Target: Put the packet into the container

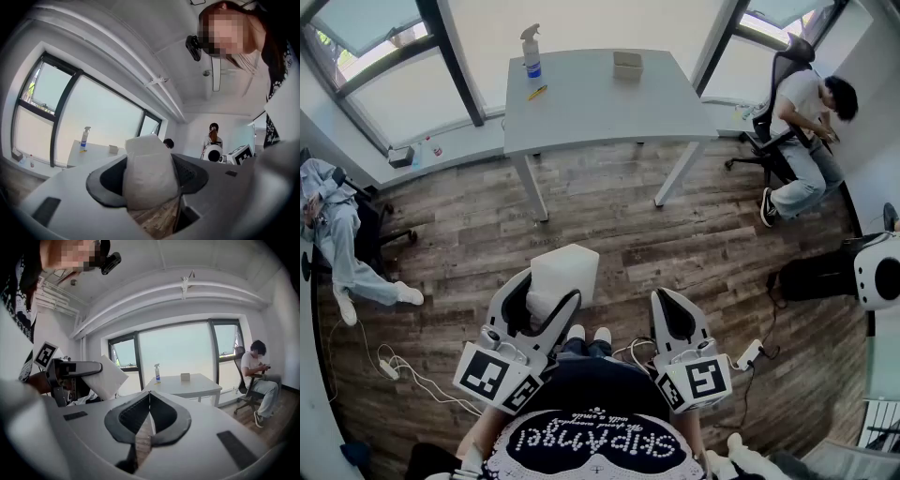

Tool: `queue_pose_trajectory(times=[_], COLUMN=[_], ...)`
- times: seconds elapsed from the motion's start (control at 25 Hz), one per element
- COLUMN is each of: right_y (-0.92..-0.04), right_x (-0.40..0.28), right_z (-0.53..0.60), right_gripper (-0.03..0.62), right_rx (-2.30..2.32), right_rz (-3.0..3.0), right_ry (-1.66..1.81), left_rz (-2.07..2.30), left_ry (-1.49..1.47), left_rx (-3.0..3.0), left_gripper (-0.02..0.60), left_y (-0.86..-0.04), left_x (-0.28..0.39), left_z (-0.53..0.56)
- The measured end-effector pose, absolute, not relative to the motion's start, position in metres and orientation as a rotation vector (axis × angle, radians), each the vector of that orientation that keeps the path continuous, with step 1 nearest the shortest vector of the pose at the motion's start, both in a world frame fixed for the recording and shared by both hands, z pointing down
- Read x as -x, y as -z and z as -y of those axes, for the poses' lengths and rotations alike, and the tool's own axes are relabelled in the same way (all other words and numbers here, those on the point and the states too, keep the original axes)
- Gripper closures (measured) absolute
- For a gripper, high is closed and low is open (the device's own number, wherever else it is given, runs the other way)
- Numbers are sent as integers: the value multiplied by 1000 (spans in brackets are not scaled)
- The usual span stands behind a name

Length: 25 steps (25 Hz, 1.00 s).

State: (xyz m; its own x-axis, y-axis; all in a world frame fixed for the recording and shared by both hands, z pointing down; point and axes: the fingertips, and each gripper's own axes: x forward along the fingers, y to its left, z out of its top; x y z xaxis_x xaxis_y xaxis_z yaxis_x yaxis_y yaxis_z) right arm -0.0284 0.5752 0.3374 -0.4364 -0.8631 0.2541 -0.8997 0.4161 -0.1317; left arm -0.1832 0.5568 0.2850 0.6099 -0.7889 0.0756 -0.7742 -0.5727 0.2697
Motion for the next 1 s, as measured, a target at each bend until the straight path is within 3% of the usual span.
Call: queue_pose_trajectory(times=[1.0], right_y=[-347], right_x=[-16], right_z=[-585], right_gripper=[579], right_rx=[-1465], right_rz=[2649], right_ry=[-455], left_rz=[1380], left_ry=[102], left_rx=[-2536], left_gripper=[304], left_y=[-288], left_x=[132], left_z=[-561])
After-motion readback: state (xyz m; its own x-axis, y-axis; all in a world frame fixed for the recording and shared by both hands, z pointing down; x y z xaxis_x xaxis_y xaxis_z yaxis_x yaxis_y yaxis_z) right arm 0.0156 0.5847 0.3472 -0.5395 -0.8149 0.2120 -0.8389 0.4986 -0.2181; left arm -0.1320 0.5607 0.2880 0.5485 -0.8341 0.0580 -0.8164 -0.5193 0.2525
